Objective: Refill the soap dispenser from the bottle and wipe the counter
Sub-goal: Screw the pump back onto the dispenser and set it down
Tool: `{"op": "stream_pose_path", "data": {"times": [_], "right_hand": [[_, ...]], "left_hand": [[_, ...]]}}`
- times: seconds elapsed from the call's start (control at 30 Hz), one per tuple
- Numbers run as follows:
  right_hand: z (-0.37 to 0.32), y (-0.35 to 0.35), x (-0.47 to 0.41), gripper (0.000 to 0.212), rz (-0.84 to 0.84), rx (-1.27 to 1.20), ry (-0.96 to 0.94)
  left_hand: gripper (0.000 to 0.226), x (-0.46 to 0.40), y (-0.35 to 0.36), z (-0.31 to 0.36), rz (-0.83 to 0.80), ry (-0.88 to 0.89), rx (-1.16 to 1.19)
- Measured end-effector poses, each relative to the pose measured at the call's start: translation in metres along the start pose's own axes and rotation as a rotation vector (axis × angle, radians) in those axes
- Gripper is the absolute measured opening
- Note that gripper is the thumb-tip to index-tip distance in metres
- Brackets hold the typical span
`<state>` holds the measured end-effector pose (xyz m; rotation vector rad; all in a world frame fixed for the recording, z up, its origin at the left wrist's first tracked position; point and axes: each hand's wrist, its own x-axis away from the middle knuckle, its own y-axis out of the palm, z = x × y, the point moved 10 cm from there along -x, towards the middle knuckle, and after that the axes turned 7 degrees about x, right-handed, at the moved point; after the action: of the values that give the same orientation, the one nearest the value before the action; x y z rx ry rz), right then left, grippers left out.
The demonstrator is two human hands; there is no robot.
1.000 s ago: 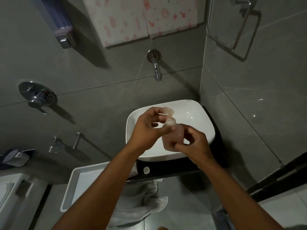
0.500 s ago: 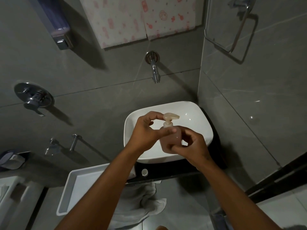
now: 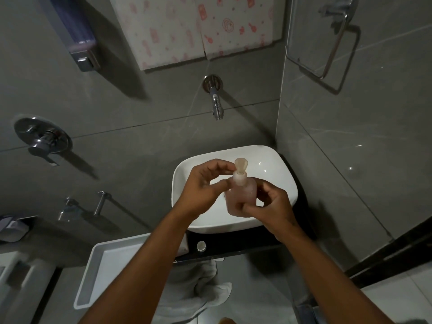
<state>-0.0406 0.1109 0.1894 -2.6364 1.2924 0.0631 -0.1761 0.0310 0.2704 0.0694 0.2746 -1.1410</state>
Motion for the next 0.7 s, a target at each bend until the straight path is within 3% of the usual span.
{"op": "stream_pose_path", "data": {"times": [0.13,0.23,0.37,0.53,0.7], "right_hand": [[-0.0012,-0.0012,-0.0014,0.052,-0.015,0.018,-0.009],[0.0012,0.0003,-0.0028,0.056,-0.017,0.021,-0.005],[0.0043,-0.0016,-0.0025,0.053,0.006,0.039,-0.004],[0.0063,0.004,-0.0023,0.056,-0.015,0.039,-0.002],[0.0044,-0.0006,-0.001,0.049,0.004,0.041,-0.011]], "left_hand": [[0.034,0.0013,0.0005,0.0043,0.038,0.023,-0.147],[0.029,-0.0028,-0.0033,0.0038,0.103,0.018,-0.145],[0.025,-0.004,0.0018,-0.0001,-0.021,-0.002,-0.087],[0.031,-0.0013,-0.0006,-0.0011,0.083,0.031,-0.144],[0.022,-0.0015,0.0008,-0.0039,-0.015,0.002,-0.095]]}}
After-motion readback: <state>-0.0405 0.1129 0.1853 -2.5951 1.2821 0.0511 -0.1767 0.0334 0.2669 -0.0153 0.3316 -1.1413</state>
